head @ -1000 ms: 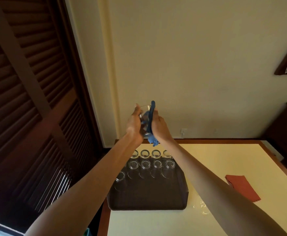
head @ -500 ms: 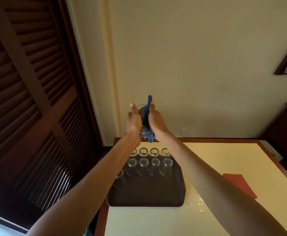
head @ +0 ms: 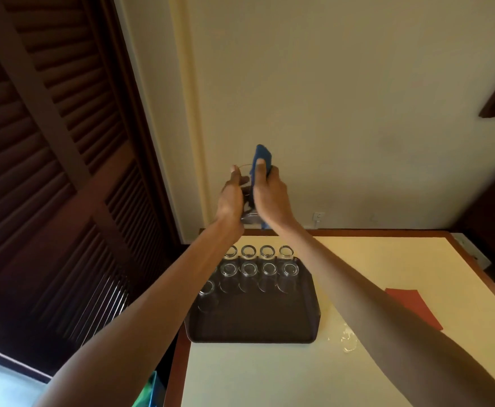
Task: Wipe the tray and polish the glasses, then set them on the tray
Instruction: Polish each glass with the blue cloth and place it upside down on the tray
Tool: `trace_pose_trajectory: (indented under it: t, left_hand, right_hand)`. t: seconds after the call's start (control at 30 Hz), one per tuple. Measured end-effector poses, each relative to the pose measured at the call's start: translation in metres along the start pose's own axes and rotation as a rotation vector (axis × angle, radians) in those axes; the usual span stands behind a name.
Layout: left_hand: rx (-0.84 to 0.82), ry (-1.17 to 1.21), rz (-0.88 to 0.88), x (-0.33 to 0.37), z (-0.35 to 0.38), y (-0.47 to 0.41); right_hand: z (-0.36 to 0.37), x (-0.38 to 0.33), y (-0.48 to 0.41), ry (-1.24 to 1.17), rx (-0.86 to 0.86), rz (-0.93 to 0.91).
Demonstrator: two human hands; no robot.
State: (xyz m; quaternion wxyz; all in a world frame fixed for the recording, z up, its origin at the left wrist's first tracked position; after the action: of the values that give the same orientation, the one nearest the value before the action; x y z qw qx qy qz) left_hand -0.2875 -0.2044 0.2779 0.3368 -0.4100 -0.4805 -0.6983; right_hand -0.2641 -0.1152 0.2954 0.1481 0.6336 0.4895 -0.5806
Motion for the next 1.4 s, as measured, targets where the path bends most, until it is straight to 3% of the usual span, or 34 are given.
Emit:
trace_pose_trajectory:
  t: [0.2,0.37,0.53,0.7,0.83,0.9,1.03,1.2,1.4]
  left_hand:
    - [0.081,-0.055,0.038,0.011,0.001,0.0]
    - [0.119,-0.08,0.102,0.026,-0.016,-0.009]
    - [0.062,0.02,0.042,0.013,-0.011,-0.009]
    - [0.058,-0.046,0.082,0.013,-0.001,-0.006]
    - [0.095,-0.056,0.068,0.022,0.0,-0.001]
    - [0.115,-0.055,0.065,0.029,-0.007,-0.006]
    - [0.119,-0.026,0.115,0.036,-0.016,-0.012]
    - [0.069,0.027,0.073,0.024,-0.012,-0.013]
    - [0.044,0.028,0.088,0.033,-0.004,-0.003]
  right_hand:
    - [0.008,0.016,0.004,-0.271,-0.047,0.328]
    - [0.021,0.015,0.036,-0.141,-0.204,0.205]
    - [0.014,-0.007,0.012,0.003,-0.066,-0.01]
    - [0.002,0.008,-0.019,-0.091,0.039,0.152]
    - [0.02,0.021,-0.011,-0.206,-0.043,0.348]
    - [0.025,0.022,0.001,-0.167,-0.109,0.351]
    - [0.028,0.011,0.015,-0.1,-0.166,0.176]
    - [0.017,-0.016,-0.01,-0.022,0.008,-0.041]
    - [0.015,-0.005,-0.025,-0.248,-0.052,0.28]
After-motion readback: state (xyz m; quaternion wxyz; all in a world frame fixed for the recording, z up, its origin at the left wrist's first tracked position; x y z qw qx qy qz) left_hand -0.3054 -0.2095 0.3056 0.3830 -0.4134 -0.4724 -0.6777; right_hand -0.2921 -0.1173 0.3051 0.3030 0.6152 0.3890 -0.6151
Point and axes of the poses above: each hand's wrist, its own y-axis away from the middle knuckle, its own z-axis out of the palm, x = y × z, the point moved 5 cm from there along -y, towards the middle knuckle, and after that the axes turned 9 degrees about -z, right-handed, at the moved point
